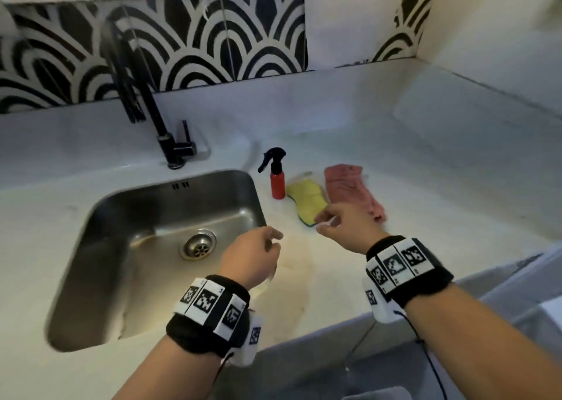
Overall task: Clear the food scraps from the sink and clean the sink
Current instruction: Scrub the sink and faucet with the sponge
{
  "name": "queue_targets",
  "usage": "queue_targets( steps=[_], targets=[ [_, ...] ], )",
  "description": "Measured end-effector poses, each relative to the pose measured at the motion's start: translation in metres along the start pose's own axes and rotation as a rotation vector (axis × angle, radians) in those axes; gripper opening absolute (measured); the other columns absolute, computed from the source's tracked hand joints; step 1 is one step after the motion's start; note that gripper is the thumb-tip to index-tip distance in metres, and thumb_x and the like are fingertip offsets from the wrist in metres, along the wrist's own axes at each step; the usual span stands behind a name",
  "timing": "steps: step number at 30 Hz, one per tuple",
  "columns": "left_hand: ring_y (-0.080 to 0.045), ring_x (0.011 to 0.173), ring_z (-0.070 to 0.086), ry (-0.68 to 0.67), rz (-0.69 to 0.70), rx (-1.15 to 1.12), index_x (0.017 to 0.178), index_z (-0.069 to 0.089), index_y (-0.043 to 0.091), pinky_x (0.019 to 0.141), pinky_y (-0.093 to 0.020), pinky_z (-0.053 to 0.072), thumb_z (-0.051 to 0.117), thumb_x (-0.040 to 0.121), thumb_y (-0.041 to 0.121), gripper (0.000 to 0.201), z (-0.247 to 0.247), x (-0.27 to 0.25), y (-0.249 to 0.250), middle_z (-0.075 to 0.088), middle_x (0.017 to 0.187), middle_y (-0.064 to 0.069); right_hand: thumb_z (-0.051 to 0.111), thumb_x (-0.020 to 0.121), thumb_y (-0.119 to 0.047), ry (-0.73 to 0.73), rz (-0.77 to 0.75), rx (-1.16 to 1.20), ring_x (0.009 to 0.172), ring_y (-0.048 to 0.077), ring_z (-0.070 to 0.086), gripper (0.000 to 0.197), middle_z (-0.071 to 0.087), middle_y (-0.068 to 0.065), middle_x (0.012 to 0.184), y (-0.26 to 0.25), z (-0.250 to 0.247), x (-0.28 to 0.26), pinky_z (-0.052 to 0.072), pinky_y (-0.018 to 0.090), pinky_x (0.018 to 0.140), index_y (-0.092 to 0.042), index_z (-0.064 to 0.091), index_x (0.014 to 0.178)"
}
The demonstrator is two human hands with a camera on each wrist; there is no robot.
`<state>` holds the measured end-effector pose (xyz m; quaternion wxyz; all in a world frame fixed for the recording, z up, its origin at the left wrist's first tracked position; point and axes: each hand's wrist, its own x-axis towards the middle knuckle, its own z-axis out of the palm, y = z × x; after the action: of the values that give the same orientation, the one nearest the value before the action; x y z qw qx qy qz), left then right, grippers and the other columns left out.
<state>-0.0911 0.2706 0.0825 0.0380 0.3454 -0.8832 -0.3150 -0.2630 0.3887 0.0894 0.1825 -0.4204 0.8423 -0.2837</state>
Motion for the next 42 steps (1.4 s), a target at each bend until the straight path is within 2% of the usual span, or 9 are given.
queue_targets(
  steps=[6, 11, 21, 25, 27, 30, 32, 37, 42],
  targets=[
    [-0.006, 0.102, 0.060, 0.042, -0.046, -0.034, 0.109, 0.061, 0.039, 0.089, -0.029, 0.049, 0.052, 0.090, 0.031, 0.022, -0.050, 0.028, -0.062, 0.063, 0.110, 0.014, 0.063, 0.086, -0.025, 0.014, 0.143, -0.213, 0.130, 0.025, 0.040, 0.053, 0.043, 0.010, 0.140, -0.024, 0.029, 0.077, 0.032, 0.028, 0.105, -0.017, 0.047, 0.135],
    [-0.011, 0.084, 0.064, 0.060, -0.114, -0.061, 0.104, 0.063, 0.037, 0.080, -0.033, 0.054, 0.054, 0.087, 0.029, 0.021, -0.083, 0.055, -0.114, 0.068, 0.091, 0.008, 0.065, 0.082, -0.025, 0.008, 0.320, -0.303, 0.128, 0.033, 0.042, 0.065, 0.035, 0.012, 0.143, -0.030, 0.053, 0.110, 0.036, 0.037, 0.106, -0.019, 0.036, 0.140],
    [-0.008, 0.096, 0.061, 0.040, -0.050, -0.115, 0.105, 0.063, 0.034, 0.085, -0.027, 0.049, 0.057, 0.088, 0.029, 0.019, -0.102, 0.088, -0.157, 0.065, 0.105, 0.008, 0.071, 0.076, -0.018, 0.238, 0.526, -0.160, 0.123, 0.041, 0.044, 0.071, 0.039, 0.021, 0.135, -0.036, 0.067, 0.126, 0.036, 0.044, 0.106, -0.012, 0.034, 0.137],
    [-0.009, 0.096, 0.061, 0.052, 0.001, -0.228, 0.103, 0.065, 0.030, 0.089, -0.031, 0.050, 0.059, 0.087, 0.020, 0.020, -0.106, 0.097, -0.150, 0.066, 0.104, 0.008, 0.072, 0.078, -0.014, 0.351, 0.423, -0.072, 0.127, 0.035, 0.039, 0.063, 0.041, 0.020, 0.136, -0.050, 0.045, 0.116, 0.024, 0.032, 0.105, -0.002, 0.043, 0.133],
    [-0.005, 0.089, 0.060, 0.073, 0.025, -0.310, 0.100, 0.064, 0.031, 0.082, -0.026, 0.049, 0.059, 0.088, 0.015, 0.020, -0.111, 0.097, -0.143, 0.065, 0.097, 0.013, 0.074, 0.077, -0.015, 0.393, 0.391, 0.021, 0.121, 0.030, 0.043, 0.063, 0.045, 0.020, 0.131, -0.064, 0.029, 0.110, 0.030, 0.026, 0.093, -0.007, 0.045, 0.132],
    [0.003, 0.088, 0.059, 0.111, 0.079, -0.401, 0.102, 0.062, 0.031, 0.078, -0.021, 0.047, 0.060, 0.089, 0.016, 0.020, -0.120, 0.096, -0.134, 0.063, 0.097, 0.018, 0.074, 0.075, -0.016, 0.458, 0.254, 0.043, 0.105, 0.024, 0.043, 0.060, 0.046, 0.012, 0.123, -0.089, 0.014, 0.103, 0.022, 0.022, 0.068, -0.014, 0.046, 0.128],
    [0.007, 0.090, 0.058, 0.142, 0.106, -0.447, 0.103, 0.062, 0.030, 0.077, -0.012, 0.043, 0.060, 0.090, 0.016, 0.020, -0.125, 0.097, -0.129, 0.063, 0.099, 0.017, 0.074, 0.075, -0.016, 0.444, 0.179, 0.096, 0.098, 0.019, 0.043, 0.057, 0.042, 0.004, 0.118, -0.110, 0.009, 0.102, 0.025, 0.015, 0.062, -0.019, 0.045, 0.124],
    [0.005, 0.097, 0.058, 0.185, 0.160, -0.611, 0.113, 0.063, 0.022, 0.077, -0.001, 0.041, 0.056, 0.093, 0.026, 0.022, -0.138, 0.096, -0.109, 0.066, 0.107, 0.010, 0.077, 0.070, -0.017, 0.352, -0.087, 0.183, 0.099, 0.008, 0.042, 0.058, 0.037, -0.005, 0.113, -0.163, 0.023, 0.109, 0.030, 0.014, 0.078, -0.024, 0.045, 0.117],
    [-0.014, 0.112, 0.061, 0.010, 0.093, -0.917, 0.122, 0.059, 0.028, 0.103, -0.039, 0.044, 0.053, 0.082, 0.065, 0.056, -0.140, 0.096, -0.100, 0.066, 0.119, 0.002, 0.077, 0.068, -0.016, 0.181, -0.233, 0.251, 0.105, 0.008, 0.046, 0.057, 0.037, -0.007, 0.116, -0.195, 0.065, 0.117, 0.038, 0.017, 0.083, -0.030, 0.041, 0.111]
  ],
)
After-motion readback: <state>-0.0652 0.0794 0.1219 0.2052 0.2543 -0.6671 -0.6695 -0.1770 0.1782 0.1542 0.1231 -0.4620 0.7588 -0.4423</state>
